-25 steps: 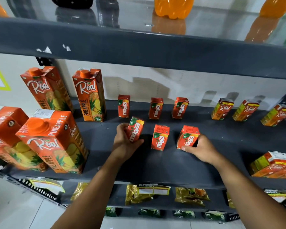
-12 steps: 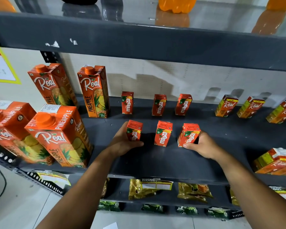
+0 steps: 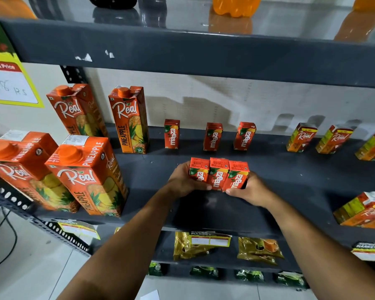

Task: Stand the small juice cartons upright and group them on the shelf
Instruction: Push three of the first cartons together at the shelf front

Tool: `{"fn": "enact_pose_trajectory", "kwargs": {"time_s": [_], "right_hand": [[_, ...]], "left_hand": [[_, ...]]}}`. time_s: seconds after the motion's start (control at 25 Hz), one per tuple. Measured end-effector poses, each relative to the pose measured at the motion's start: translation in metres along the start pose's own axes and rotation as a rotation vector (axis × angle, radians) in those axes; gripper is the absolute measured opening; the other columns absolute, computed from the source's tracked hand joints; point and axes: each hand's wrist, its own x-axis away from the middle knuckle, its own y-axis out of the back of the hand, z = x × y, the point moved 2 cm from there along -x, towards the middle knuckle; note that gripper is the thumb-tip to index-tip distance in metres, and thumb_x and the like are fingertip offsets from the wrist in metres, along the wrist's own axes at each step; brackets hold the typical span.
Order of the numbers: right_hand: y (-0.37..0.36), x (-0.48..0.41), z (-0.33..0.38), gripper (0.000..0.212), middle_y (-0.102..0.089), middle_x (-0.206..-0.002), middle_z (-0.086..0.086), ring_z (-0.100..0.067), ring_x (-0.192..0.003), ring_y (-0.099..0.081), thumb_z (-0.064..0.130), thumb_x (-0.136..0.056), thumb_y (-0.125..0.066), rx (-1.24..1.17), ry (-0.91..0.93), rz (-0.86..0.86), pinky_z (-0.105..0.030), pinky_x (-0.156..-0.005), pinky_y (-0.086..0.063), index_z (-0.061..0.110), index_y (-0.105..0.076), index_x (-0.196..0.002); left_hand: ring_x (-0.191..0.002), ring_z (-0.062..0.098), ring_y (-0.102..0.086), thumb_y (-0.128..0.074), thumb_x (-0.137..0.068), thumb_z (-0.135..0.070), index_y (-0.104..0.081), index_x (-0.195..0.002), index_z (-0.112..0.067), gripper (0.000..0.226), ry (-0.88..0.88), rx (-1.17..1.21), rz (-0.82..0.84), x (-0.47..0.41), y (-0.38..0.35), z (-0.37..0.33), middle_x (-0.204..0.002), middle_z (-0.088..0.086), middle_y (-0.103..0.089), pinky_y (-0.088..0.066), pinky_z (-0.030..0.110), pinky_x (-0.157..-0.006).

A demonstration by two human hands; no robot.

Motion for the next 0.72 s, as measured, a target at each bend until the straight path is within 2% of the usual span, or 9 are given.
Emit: {"fn": "enact_pose_trajectory", "kwargs": {"time_s": [0.08,0.16,0.24,0.36,0.44,0.56,0.6,0.72], "right_hand": [[-0.007,0.000,-0.011,0.069,-0.075,-0.099,0.005,-0.013,-0.097,-0.070,0.068,-0.032,-0.085,0.028,0.007,-0.009,-0.047,-0.094,-0.053,0.051,-0.064,-0.096],[-0.013,0.008,-0.015,0.070,-0.075,-0.099,0.005,-0.013,-0.098,-0.069,0.070,-0.027,-0.084,0.037,0.005,-0.012,-0.046,-0.095,-0.052,0.058,-0.063,-0.092],[-0.019,0.018,-0.015,0.075,-0.075,-0.098,0.003,-0.015,-0.096,-0.070,0.073,-0.023,-0.084,-0.017,0.000,-0.013,-0.048,-0.093,-0.053,0.053,-0.065,-0.092],[-0.027,0.035,-0.011,0.062,-0.077,-0.094,0.000,-0.017,-0.090,-0.072,0.052,-0.030,-0.092,-0.086,0.014,0.001,-0.050,-0.088,-0.056,0.047,-0.070,-0.087],[-0.031,0.046,-0.006,0.051,-0.077,-0.090,0.002,-0.015,-0.086,-0.073,0.043,-0.035,-0.088,-0.085,0.022,-0.015,-0.049,-0.085,-0.058,0.046,-0.071,-0.083],[-0.033,0.054,-0.002,0.044,-0.076,-0.085,0.007,-0.010,-0.082,-0.072,0.034,-0.040,-0.088,-0.071,0.025,-0.014,-0.046,-0.085,-0.058,0.050,-0.070,-0.077],[-0.034,0.054,-0.002,0.045,-0.076,-0.085,0.008,-0.009,-0.082,-0.072,0.033,-0.041,-0.088,-0.063,0.027,-0.012,-0.045,-0.085,-0.058,0.051,-0.069,-0.077],[-0.034,0.055,-0.003,0.052,-0.075,-0.090,0.008,-0.010,-0.086,-0.071,0.043,-0.036,-0.084,-0.045,0.043,0.008,-0.044,-0.085,-0.058,0.053,-0.067,-0.084]], "left_hand": [[-0.090,0.002,-0.068,-0.088,-0.060,-0.006,-0.064,-0.104,-0.019,0.052,-0.011,-0.013,0.045,0.006,-0.001,0.001,-0.097,-0.006,-0.072,-0.053,0.020,-0.081],[-0.096,0.009,-0.068,-0.089,-0.060,-0.008,-0.065,-0.108,-0.014,0.054,-0.040,-0.011,0.064,0.016,-0.004,0.005,-0.101,0.000,-0.073,-0.054,0.025,-0.083],[-0.100,0.014,-0.068,-0.089,-0.060,-0.008,-0.065,-0.109,-0.012,0.055,-0.058,0.013,0.054,0.027,-0.008,0.010,-0.104,0.002,-0.073,-0.054,0.031,-0.088],[-0.098,0.012,-0.068,-0.087,-0.062,-0.004,-0.063,-0.110,-0.011,0.055,-0.032,0.035,0.043,0.044,-0.013,0.016,-0.103,0.001,-0.073,-0.054,0.027,-0.085],[-0.095,0.009,-0.068,-0.089,-0.061,-0.009,-0.064,-0.110,-0.013,0.056,-0.022,0.001,0.036,0.055,-0.015,0.019,-0.100,-0.001,-0.074,-0.054,0.026,-0.084],[-0.088,-0.002,-0.066,-0.092,-0.057,-0.016,-0.062,-0.109,-0.018,0.060,0.006,-0.081,-0.017,0.065,-0.016,0.021,-0.095,-0.008,-0.072,-0.051,0.013,-0.078],[-0.087,-0.005,-0.065,-0.093,-0.055,-0.019,-0.062,-0.109,-0.020,0.063,0.018,-0.105,-0.030,0.066,-0.016,0.021,-0.095,-0.010,-0.071,-0.050,0.010,-0.075],[-0.088,-0.005,-0.065,-0.094,-0.051,-0.025,-0.060,-0.110,-0.024,0.067,0.034,-0.154,-0.026,0.068,-0.017,0.022,-0.097,-0.011,-0.071,-0.051,0.014,-0.075]]}}
